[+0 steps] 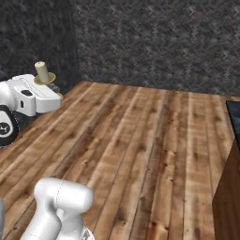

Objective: Get the candle and the beer from the cabinet and move them to the dining counter.

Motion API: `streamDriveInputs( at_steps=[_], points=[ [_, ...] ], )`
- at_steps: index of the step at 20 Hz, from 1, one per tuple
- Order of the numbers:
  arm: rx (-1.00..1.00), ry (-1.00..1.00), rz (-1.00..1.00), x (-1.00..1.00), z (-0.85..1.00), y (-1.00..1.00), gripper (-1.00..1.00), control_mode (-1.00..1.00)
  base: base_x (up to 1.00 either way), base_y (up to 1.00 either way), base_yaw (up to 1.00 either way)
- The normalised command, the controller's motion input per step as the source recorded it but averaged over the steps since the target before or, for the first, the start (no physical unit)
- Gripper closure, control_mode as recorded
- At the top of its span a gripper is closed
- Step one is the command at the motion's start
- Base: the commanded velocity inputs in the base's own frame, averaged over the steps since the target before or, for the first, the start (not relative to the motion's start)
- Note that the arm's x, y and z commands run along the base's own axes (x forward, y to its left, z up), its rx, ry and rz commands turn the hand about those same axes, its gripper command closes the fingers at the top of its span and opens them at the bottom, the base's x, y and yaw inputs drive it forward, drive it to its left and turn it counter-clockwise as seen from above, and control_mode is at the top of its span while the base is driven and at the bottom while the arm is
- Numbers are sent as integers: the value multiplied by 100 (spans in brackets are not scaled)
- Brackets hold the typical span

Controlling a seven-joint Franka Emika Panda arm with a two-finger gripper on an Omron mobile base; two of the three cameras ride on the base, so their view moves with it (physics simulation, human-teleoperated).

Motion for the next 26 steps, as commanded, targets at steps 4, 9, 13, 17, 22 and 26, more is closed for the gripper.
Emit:
streamDriveInputs(
  at_steps=[4,9,13,17,22,26],
  points=[
    [0,0,0,0,0,0,100,100,94,-1,0],
    [0,0,0,0,0,0,100,100,92,-3,0],
    [0,0,0,0,0,0,100,100,92,-4,0],
    [0,0,0,0,0,0,100,100,92,-4,0],
    [0,0,0,0,0,0,100,100,93,-7,0],
    [0,0,0,0,0,0,100,100,93,-10,0]
  ],
)
